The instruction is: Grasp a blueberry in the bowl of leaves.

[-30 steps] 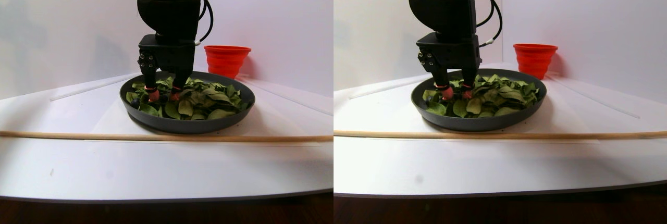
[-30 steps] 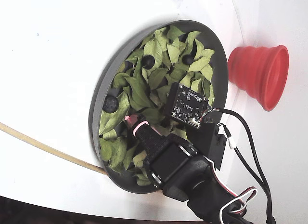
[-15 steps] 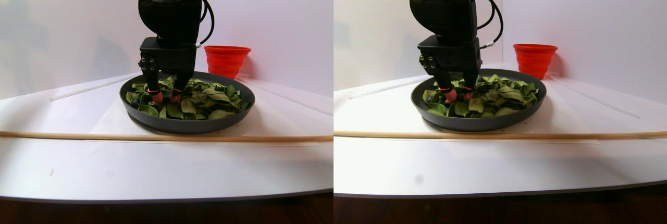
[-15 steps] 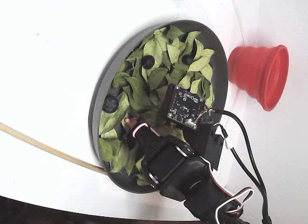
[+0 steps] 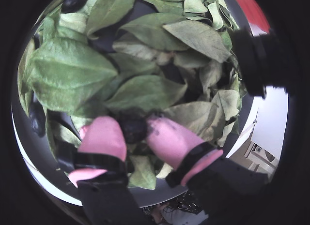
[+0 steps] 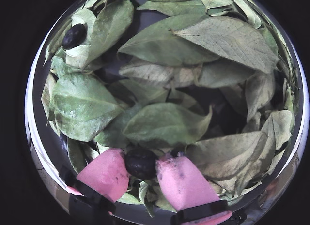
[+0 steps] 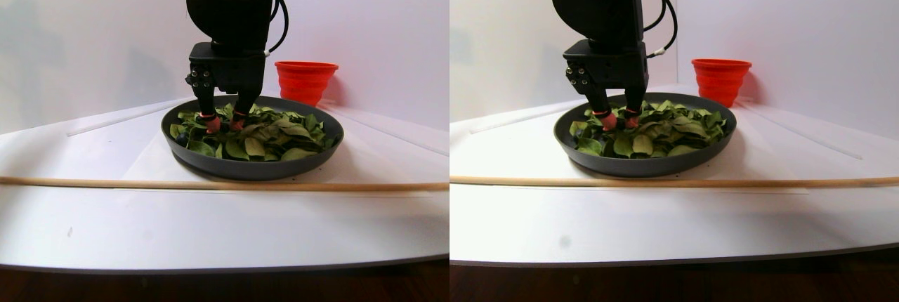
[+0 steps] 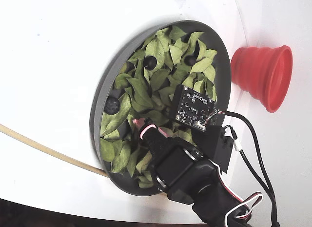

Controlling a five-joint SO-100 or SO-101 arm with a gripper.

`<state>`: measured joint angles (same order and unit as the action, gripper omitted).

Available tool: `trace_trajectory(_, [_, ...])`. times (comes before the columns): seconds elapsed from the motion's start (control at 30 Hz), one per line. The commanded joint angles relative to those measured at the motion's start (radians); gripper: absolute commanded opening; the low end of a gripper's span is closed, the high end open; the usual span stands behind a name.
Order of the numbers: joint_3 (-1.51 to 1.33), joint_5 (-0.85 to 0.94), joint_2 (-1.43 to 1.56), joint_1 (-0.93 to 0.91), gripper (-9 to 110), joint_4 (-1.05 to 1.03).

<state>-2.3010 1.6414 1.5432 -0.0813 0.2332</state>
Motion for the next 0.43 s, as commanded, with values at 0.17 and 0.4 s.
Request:
trace_trajectory(0.17, [-0.018, 0.017, 0.175, -0.025, 9, -0.029])
trace_trajectory(0.4, [-0.017, 0.032, 0.202, -0.051, 9, -0.04])
